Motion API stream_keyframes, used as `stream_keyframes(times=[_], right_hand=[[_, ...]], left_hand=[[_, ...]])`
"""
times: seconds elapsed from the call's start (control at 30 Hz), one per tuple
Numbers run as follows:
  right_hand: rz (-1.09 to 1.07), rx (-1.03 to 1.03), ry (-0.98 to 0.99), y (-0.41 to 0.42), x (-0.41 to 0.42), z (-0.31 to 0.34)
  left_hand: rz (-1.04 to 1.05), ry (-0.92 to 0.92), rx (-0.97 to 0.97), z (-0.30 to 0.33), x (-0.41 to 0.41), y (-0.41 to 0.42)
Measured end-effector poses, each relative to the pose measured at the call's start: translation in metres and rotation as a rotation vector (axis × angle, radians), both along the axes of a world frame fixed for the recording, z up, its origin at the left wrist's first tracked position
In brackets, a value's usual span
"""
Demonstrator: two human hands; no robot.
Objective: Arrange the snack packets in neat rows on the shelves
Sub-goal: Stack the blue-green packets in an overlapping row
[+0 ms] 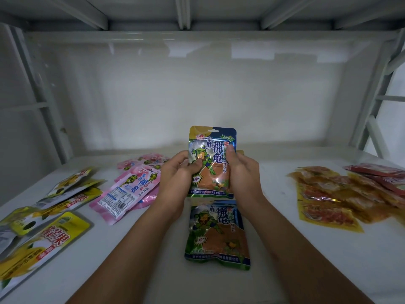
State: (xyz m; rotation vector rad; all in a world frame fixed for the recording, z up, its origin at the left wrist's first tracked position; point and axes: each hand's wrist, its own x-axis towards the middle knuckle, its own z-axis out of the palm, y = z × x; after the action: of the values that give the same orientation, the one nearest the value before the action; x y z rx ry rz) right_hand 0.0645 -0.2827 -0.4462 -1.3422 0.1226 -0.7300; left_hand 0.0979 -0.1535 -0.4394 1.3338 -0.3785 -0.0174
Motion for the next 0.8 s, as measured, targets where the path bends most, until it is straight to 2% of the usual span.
stream_keyframes(times=[0.33, 0.63, 0.8], right_hand=[[0.052, -0.051, -0.04, 0.0032, -0.0026, 0.0022], [-0.018, -0.122, -0.051, 0.0018, -0.0045, 0.0006], [-0.045, -0.239, -0.024, 0.006, -0.003, -0.0013]], left_hand=[[0.077, -0.087, 0.036, 0.0001, 0.002, 0.002], [0.017, -0.025, 0.001, 0.0043, -0.0054, 0.0004], [0.011, -0.005, -0.021, 0.0062, -0.0038, 0.0017]])
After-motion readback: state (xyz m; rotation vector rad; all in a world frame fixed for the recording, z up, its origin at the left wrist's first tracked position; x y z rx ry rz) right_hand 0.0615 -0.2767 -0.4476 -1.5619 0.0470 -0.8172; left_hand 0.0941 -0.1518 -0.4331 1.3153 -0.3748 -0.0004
